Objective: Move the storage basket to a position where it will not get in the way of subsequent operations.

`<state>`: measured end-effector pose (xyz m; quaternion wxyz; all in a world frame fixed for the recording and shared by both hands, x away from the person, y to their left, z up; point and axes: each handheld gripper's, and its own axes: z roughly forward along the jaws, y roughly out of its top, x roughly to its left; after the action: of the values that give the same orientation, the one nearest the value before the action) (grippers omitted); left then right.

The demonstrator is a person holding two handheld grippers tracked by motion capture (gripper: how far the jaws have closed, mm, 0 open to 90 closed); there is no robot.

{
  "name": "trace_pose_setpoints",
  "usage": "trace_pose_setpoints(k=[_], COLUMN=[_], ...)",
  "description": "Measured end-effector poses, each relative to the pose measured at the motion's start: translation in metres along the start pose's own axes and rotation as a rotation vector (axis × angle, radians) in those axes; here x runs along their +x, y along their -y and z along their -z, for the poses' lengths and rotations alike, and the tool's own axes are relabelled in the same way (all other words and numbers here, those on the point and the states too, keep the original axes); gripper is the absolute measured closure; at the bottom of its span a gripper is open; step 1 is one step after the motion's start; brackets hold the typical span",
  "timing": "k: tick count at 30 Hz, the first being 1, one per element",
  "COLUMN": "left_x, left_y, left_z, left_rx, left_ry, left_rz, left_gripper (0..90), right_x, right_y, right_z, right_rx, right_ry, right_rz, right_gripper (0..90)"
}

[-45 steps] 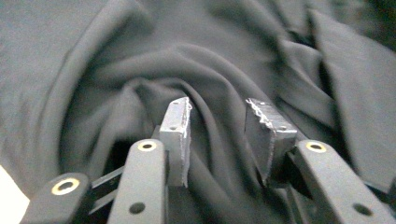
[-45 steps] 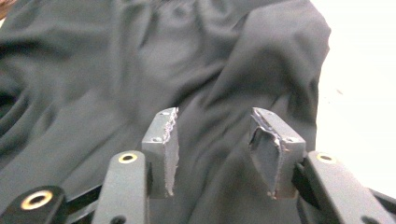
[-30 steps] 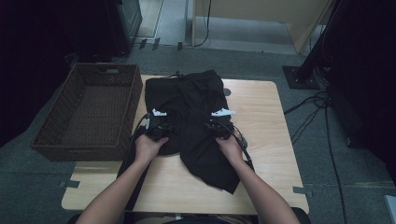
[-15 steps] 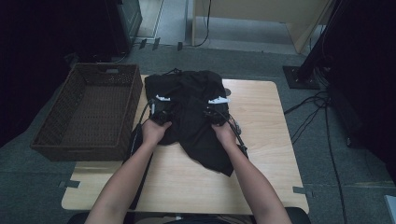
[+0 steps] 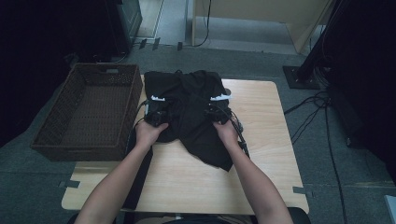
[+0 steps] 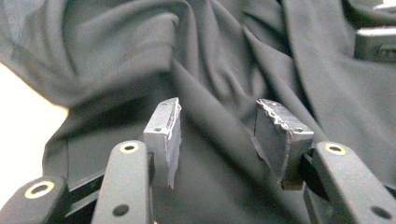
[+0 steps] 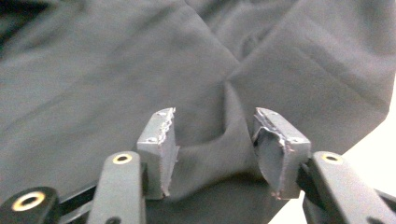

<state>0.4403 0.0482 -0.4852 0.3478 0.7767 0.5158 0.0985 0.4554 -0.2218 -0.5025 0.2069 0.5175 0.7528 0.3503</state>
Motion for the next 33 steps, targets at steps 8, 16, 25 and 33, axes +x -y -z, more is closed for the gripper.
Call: trace_pose_setpoints(k=[8, 16, 25, 33], left_x=[-0.012, -0.015, -0.009, -0.018], left_y=[0.032, 0.034, 0.002, 0.030], left_z=[0.016, 0.000, -0.021, -0.002], left_rx=[0.041, -0.001, 0.035, 0.018], left_ry=[-0.021, -0.098, -0.109, -0.055], left_rz=[-0.088, -0.109, -0.056, -0.087], left_gripper=[50.0, 57.3, 58.2, 58.8], right_x=[0.032, 0.039, 0.016, 0.012], right_y=[0.028, 0.037, 0.015, 0.037], right_z=[0.031, 0.020, -0.005, 0.019], right_rx=[-0.003, 0.029, 0.008, 0.007], right_ry=[-0.086, -0.084, -0.040, -0.071], right_rz=[0.080, 0.114, 0.068, 0.097], right_gripper=[49.1, 51.2, 54.3, 55.9])
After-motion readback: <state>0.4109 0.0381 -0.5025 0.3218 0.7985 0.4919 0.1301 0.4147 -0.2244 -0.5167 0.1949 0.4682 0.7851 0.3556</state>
